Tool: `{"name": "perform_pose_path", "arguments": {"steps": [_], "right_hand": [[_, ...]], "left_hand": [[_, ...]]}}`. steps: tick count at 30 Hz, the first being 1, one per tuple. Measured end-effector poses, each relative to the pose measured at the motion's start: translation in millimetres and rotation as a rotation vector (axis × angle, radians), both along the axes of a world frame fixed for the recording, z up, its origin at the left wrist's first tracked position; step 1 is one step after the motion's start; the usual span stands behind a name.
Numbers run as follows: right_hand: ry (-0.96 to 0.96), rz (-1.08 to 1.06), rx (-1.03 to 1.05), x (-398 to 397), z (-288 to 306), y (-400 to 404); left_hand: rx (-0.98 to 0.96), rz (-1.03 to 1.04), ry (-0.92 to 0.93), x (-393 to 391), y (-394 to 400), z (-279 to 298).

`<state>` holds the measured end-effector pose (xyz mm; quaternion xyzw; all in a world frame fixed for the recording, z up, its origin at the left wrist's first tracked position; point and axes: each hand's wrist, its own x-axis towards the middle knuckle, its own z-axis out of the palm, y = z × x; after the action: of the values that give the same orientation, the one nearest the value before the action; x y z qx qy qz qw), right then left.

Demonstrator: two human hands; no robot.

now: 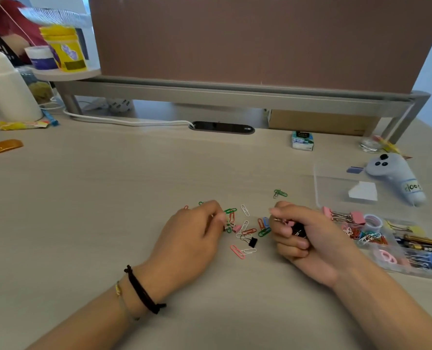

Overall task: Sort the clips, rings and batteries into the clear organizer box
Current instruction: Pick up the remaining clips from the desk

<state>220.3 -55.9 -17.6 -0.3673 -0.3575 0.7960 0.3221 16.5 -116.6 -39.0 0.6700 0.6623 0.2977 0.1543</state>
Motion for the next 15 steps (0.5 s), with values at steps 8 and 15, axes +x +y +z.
{"name": "perform_pose_path", "arguments": {"steps": [8, 15], "right_hand": [[-0.119, -0.038, 0.125, 5, 0, 2], [-0.933, 0.014, 0.876, -8, -11, -12]], "left_hand": [[-0.498, -0.093, -1.515, -14, 9, 14], [-0.512, -0.095, -1.409, -12, 8, 14]]}}
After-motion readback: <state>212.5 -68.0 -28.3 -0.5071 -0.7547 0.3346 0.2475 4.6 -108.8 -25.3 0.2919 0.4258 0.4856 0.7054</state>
